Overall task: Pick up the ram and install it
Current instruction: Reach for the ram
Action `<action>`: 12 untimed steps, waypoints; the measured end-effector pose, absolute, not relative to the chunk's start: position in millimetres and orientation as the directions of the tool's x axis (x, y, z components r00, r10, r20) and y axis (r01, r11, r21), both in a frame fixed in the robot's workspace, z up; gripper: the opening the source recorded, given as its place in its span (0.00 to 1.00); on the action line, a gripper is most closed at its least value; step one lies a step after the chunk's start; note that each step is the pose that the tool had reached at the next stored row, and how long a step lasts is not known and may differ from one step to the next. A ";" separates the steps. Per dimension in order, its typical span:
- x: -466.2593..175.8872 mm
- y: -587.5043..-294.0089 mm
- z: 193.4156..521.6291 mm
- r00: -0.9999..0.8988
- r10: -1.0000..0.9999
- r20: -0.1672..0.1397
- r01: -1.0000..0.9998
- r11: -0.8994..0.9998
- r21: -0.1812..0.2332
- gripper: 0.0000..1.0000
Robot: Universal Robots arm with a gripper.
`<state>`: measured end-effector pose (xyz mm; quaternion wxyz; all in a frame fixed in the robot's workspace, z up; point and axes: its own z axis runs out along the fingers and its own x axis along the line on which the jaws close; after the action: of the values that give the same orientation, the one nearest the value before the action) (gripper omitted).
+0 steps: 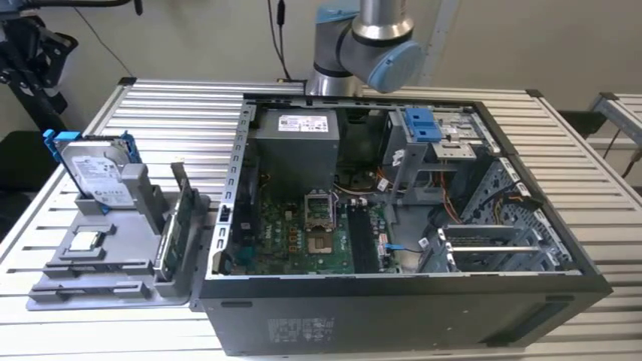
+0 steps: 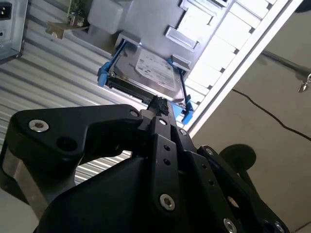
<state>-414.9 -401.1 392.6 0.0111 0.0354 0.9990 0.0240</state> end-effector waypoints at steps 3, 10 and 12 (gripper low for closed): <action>-415.8 -401.2 392.6 -0.997 0.071 -0.021 0.070 0.996 0.049 0.11; -416.2 -401.1 392.6 -0.997 0.071 -0.020 0.070 0.996 0.049 0.11; -416.3 -401.1 392.6 -0.997 0.071 -0.021 0.070 0.996 0.049 0.11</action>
<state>-416.3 -401.1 392.6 0.0111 0.0354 0.9990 0.0241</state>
